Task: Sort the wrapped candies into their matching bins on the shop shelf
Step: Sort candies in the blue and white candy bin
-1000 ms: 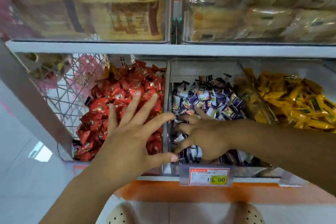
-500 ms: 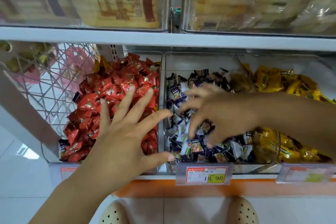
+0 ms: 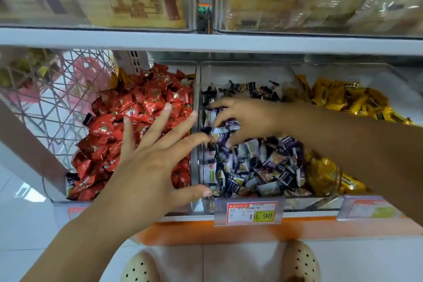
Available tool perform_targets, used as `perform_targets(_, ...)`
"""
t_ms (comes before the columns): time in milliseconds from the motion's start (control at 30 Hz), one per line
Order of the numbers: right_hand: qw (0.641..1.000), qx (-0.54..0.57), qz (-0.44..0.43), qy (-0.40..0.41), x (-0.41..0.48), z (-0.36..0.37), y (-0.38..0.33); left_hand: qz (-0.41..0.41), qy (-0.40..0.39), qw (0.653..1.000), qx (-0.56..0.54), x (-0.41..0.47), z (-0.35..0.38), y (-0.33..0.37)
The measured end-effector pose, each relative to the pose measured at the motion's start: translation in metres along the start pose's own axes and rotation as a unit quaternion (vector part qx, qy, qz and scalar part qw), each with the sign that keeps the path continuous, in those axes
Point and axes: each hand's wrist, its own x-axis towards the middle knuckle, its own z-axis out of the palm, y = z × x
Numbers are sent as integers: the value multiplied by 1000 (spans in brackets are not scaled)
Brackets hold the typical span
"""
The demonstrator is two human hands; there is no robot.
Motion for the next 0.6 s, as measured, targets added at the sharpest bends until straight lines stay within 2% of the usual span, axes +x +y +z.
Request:
perform_targets(67, 999, 30, 15, -31, -15, -21, 3, -1, 2, 1000, -2, 0, 0, 0)
perform_targets(167, 999, 18, -26, -43, -47, -32, -12, -3, 6, 1000, -6, 0, 2, 0)
perform_targets(267, 975, 104, 11, -196, -59, -5, -31, -4, 6, 1000, -10, 0, 2, 0)
perform_targets(333, 962, 72, 37, -260, -54, 19, -35, -6, 3, 1000, -12, 0, 3, 0)
perform_targets(467, 974, 5, 36, -225, -44, 40, -33, -9, 1, 1000, -18, 0, 3, 0)
perform_targets(600, 978, 65, 51, -191, -56, 35, -26, -11, 12, 999, -36, -2, 3, 4)
